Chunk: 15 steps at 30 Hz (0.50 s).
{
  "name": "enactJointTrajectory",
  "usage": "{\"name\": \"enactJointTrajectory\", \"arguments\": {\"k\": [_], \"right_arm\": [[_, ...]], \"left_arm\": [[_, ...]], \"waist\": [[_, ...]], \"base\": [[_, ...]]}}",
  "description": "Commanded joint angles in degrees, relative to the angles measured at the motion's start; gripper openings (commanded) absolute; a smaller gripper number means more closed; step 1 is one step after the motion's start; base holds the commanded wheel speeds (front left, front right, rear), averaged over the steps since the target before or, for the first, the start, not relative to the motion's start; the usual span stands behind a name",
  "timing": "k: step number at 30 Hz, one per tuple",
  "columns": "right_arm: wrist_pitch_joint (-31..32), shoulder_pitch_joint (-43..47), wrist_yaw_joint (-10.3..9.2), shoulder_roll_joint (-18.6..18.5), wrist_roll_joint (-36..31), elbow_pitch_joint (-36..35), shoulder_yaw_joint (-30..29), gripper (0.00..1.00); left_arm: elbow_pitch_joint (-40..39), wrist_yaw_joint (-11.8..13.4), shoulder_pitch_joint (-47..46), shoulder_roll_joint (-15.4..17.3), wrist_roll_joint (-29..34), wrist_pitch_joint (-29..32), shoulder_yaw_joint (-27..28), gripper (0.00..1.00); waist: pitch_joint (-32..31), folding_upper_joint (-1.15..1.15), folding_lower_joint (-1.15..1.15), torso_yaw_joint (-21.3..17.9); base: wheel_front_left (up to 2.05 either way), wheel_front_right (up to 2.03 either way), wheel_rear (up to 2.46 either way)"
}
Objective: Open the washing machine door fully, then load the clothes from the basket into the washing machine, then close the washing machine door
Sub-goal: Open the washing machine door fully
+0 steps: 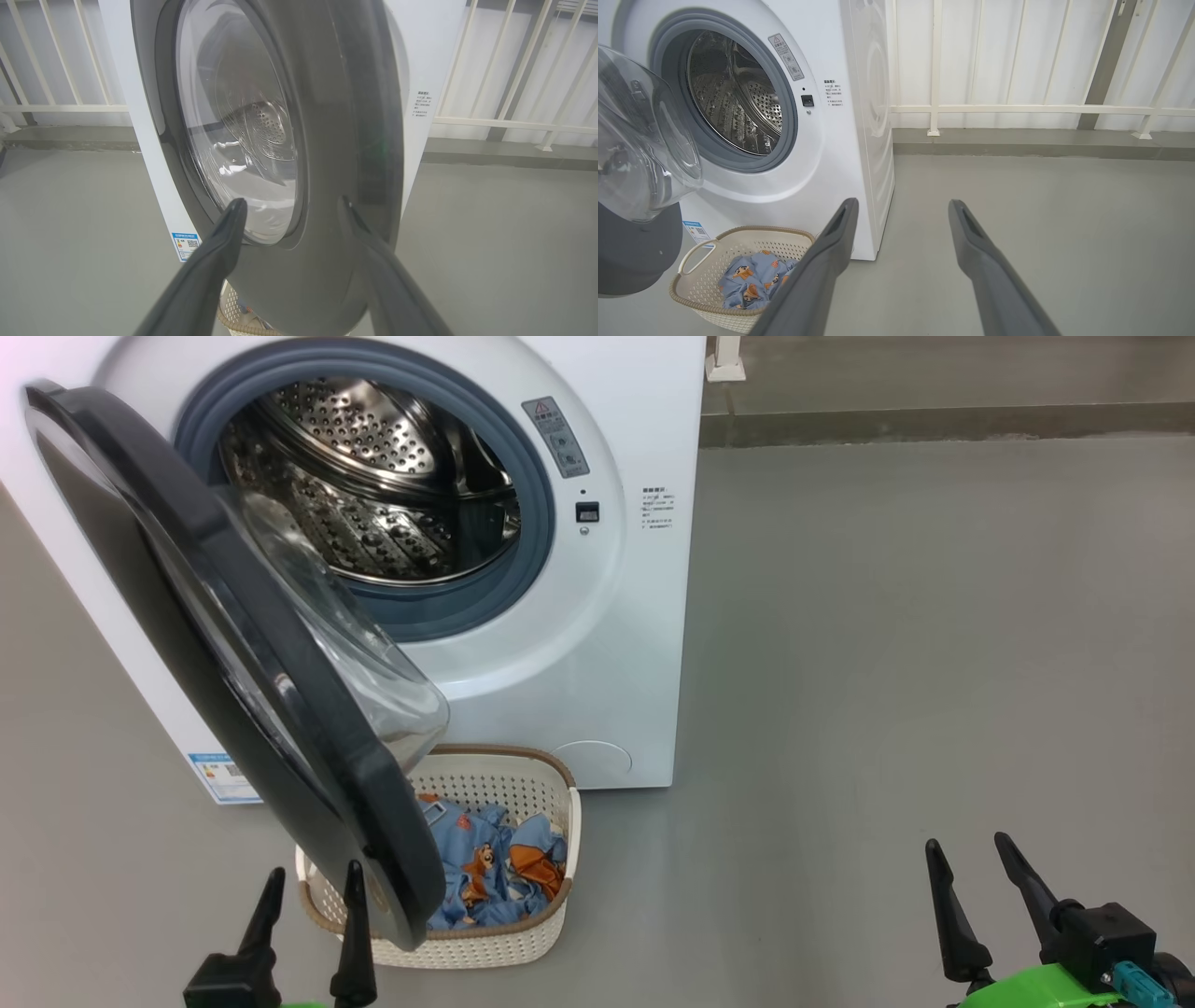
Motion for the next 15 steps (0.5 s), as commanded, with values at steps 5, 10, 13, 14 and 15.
{"name": "enactJointTrajectory", "arguments": {"k": [5,10,13,14,15], "right_arm": [[-0.7,-0.7,0.09,-0.2,0.7,-1.9,1.5,1.0],[-0.7,-0.7,0.09,-0.2,1.5,-1.9,2.2,1.0],[-0.7,-0.6,0.09,-0.2,1.6,-1.9,2.2,1.0],[-0.7,-0.6,0.09,-0.2,1.5,-1.9,2.1,1.0],[-0.7,-0.6,0.09,-0.2,1.5,-1.9,2.1,1.0]], "left_arm": [[-1.1,-0.1,-0.9,0.5,0.5,-0.4,1.6,1.0],[-0.8,-0.2,-1.0,0.5,0.6,-0.4,1.5,1.0],[-0.8,-0.1,-1.0,0.5,0.5,-0.4,1.2,1.0],[-0.9,-0.1,-0.9,0.5,0.5,-0.4,1.2,1.0],[-0.9,-0.1,-0.9,0.5,0.5,-0.4,1.1,1.0]], "waist": [[0.0,0.0,0.0,0.0],[-0.1,0.0,0.0,0.3],[-0.3,0.0,0.0,0.5],[-0.3,0.0,0.0,0.6],[-0.4,0.0,0.0,0.6]], "base": [[0.0,0.0,0.0],[0.0,0.0,0.0],[0.0,0.0,0.0],[0.0,0.0,0.0],[0.0,0.0,0.0]]}}
